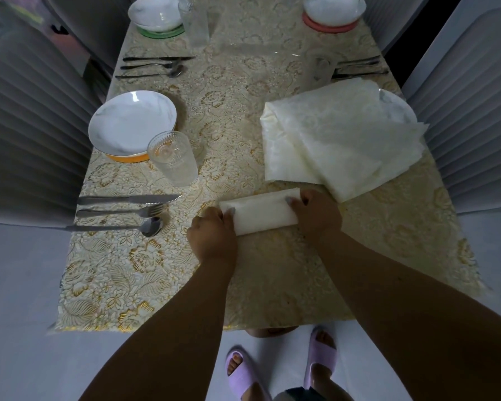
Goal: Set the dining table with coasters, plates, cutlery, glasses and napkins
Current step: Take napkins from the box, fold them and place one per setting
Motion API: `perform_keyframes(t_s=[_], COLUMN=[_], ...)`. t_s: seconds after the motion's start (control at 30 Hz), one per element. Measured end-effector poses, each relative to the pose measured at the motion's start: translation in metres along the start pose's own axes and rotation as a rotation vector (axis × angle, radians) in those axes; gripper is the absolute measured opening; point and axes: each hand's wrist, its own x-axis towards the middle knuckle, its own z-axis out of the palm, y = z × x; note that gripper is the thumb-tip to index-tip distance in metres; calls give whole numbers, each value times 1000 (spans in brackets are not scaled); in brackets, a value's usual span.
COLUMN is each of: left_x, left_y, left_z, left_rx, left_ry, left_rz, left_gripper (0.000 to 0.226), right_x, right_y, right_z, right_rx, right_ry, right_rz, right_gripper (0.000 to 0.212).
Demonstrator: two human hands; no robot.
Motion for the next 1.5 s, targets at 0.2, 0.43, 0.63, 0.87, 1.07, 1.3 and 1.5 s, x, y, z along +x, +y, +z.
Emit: perform_keyframes(t_s=[0.2, 0.43, 0.63, 0.87, 1.07, 1.3, 1.5], left_x=[4, -5, -3, 1, 7, 24, 46], left_y=[4, -3, -4, -4, -2, 8, 38], left_z=[2, 27, 27, 28, 22, 12, -17], left_rx=[91, 236, 236, 202, 213, 109, 358], left_ry=[199, -131, -201, -166, -228, -179, -405], left_rz=[142, 731, 704, 689, 578, 428, 227], left_gripper=[29, 63, 62, 59, 69, 49, 52], right_x=[10, 16, -8, -18, -6, -2, 1], right_y=[-4, -9, -32, -9, -3, -2, -18], right_z=[4, 2, 14, 36, 26, 24, 10], right_rx=[-65, -159, -310, -322, -461, -535, -559], right_ry=[-23, -125, 378, -186, -139, -235, -240], right_rz=[36, 62, -458, -599, -503, -498, -496], right_gripper=[47, 37, 27, 79, 73, 83, 67])
